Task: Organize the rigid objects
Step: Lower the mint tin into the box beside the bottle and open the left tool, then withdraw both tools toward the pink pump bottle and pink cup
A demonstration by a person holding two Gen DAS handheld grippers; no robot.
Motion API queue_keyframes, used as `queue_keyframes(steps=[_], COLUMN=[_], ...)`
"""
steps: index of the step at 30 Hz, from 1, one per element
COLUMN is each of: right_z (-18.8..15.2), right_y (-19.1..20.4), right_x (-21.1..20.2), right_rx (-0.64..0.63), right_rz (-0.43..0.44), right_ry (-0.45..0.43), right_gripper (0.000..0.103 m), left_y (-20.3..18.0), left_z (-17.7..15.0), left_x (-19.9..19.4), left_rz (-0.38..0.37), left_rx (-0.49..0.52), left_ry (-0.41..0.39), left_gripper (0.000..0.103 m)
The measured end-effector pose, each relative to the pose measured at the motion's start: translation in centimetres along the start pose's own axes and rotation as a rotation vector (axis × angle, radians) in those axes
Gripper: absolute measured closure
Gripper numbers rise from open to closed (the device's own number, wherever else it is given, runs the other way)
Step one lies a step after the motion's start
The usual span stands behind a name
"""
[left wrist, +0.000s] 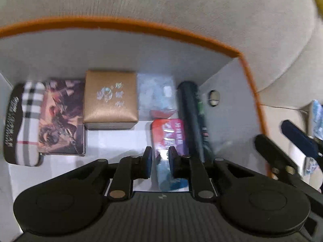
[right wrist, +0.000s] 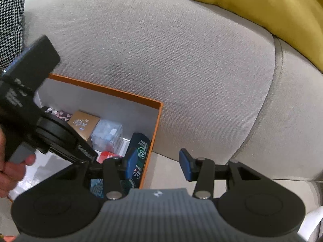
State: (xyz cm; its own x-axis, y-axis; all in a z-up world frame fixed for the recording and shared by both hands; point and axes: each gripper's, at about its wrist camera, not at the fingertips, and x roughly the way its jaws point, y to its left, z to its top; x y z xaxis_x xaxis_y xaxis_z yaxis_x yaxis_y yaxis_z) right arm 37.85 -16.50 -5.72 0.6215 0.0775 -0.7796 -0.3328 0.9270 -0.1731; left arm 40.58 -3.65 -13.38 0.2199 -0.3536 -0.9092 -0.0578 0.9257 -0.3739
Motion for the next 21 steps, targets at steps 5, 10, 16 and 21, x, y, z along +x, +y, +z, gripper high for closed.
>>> queue_keyframes(steps=[5,10,16,21], right_z=[0.0,-0.6,-3.9,-8.5], right_y=[0.4,1.1,2.4,3.3], right_x=[-2.2,-5.4,-10.1,-13.0], right_rx=[0.007,0.032,0.048,0.094], right_rz=[0.007,0.044,0.112,0.131], right_ry=[-0.018,-0.037,-0.083,-0.097], right_gripper=[0.056,0.056,0.052,0.049], left_y=[-1.7,-2.6,-1.4,0.6], left_z=[-2.5,-5.9,-12.1,-17.6], left_x=[-4.6,-9.7,-15.9,-17.4], left_rz=[0.003,-0.012,-0.043,-0.061], left_rx=[0.138,0.235,0.287,0.252], left_ry=[-0.11,-0.221,-0.343,-0.408], left_gripper=[0.085,0.085,0.084,0.084])
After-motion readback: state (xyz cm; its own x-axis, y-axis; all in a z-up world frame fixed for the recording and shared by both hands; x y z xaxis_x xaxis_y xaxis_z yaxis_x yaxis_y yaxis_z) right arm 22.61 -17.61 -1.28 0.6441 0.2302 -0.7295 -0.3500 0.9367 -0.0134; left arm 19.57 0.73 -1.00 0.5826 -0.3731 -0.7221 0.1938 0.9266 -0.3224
